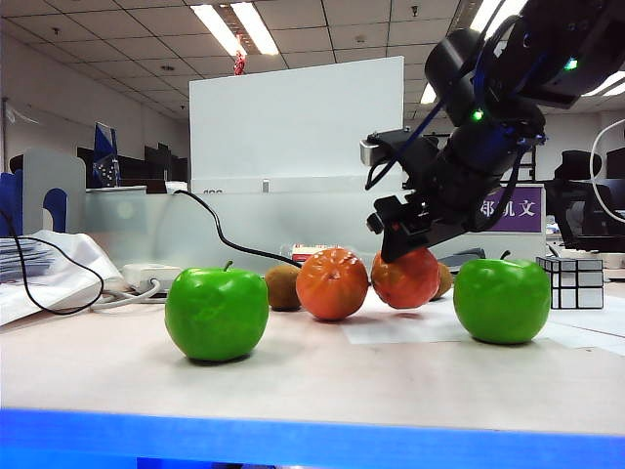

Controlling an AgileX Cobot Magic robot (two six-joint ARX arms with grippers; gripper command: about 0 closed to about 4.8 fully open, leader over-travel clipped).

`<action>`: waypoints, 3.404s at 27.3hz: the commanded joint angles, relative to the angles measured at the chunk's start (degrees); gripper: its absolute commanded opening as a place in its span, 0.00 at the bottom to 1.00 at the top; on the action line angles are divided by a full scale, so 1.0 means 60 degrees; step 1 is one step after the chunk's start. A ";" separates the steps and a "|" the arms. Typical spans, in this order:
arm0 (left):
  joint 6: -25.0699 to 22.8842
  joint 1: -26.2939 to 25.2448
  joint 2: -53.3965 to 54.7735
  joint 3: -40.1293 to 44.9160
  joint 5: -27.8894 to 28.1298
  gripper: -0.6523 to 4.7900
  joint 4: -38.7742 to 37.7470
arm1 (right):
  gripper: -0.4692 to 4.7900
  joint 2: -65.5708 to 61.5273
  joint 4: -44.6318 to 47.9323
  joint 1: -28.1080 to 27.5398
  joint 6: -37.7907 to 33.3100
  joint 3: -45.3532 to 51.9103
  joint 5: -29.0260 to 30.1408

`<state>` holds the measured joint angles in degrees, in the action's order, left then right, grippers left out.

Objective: Put the same fruits together.

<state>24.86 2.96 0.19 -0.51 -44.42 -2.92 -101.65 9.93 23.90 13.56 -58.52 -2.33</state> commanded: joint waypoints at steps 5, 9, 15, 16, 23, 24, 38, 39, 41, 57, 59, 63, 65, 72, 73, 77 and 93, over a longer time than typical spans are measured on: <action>-0.0073 -0.0011 -0.0011 -0.0022 -0.0069 0.23 0.0058 | 0.08 -0.0164 0.0066 0.0015 -0.0015 -0.0022 0.0200; -0.0076 -0.0011 -0.0011 -0.0022 -0.0069 0.23 0.0058 | 0.08 -0.0160 0.0058 0.0011 -0.0015 -0.0025 0.0197; -0.0076 -0.0011 -0.0011 -0.0022 -0.0069 0.23 0.0058 | 0.19 -0.0160 0.0087 0.0015 -0.0015 -0.0025 0.0197; -0.0076 -0.0011 -0.0011 -0.0022 -0.0069 0.23 0.0058 | 0.30 -0.0160 0.0095 0.0015 -0.0015 -0.0025 0.0197; -0.0076 -0.0011 -0.0011 -0.0022 -0.0069 0.23 0.0058 | 0.56 -0.0160 0.0120 0.0015 -0.0015 -0.0033 0.0160; -0.0076 -0.0011 -0.0011 -0.0022 -0.0069 0.23 0.0058 | 0.56 -0.0160 0.0138 0.0015 -0.0018 -0.0033 0.0160; -0.0076 -0.0011 -0.0011 -0.0022 -0.0069 0.23 0.0036 | 0.93 -0.0146 0.0514 0.0011 -0.0084 -0.0058 -0.0200; -0.0076 -0.0011 -0.0011 -0.0022 -0.0066 0.23 0.0036 | 0.93 -0.0142 0.0565 0.0011 -0.0087 -0.0058 -0.0200; -0.0076 -0.0011 -0.0011 -0.0022 -0.0066 0.23 0.0036 | 0.93 -0.0128 0.0645 0.0015 -0.0087 -0.0058 -0.0204; -0.0146 -0.0011 -0.0011 -0.0022 0.0135 0.23 0.0033 | 0.94 0.0951 0.1392 0.0011 -0.0080 -0.0076 -0.0368; -0.0149 -0.0011 -0.0011 -0.0022 0.0153 0.23 0.0033 | 0.94 0.1053 0.1661 0.0015 -0.0084 -0.0117 -0.0149; -0.0149 -0.0011 -0.0011 -0.0022 0.0153 0.23 0.0033 | 1.00 0.1038 0.1523 0.0015 -0.0080 -0.0637 0.0393; -0.0149 -0.0011 -0.0011 -0.0022 0.0178 0.23 0.0033 | 1.00 0.1027 0.1523 0.0033 -0.0080 -0.0925 0.0535; -0.0153 -0.0015 -0.0011 -0.0018 0.0302 0.23 0.0025 | 1.00 0.0856 0.1450 0.0036 -0.0076 -0.1843 0.0943; -0.0157 -0.0015 -0.0011 -0.0018 0.0331 0.23 0.0025 | 1.00 0.0783 0.1355 0.0036 -0.0076 -0.1985 0.1100; -0.0157 -0.0015 -0.0011 -0.0022 0.0339 0.23 0.0025 | 1.00 0.0503 0.1060 0.0036 -0.0004 -0.2364 0.1162; -0.0153 -0.0015 -0.0011 -0.0018 0.0361 0.23 -0.0007 | 1.00 -0.1566 -0.0845 0.0346 -0.0004 -0.4153 0.2204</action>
<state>24.18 2.94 0.19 -0.49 -42.35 -3.66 -110.65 5.26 25.52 13.41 -82.74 10.37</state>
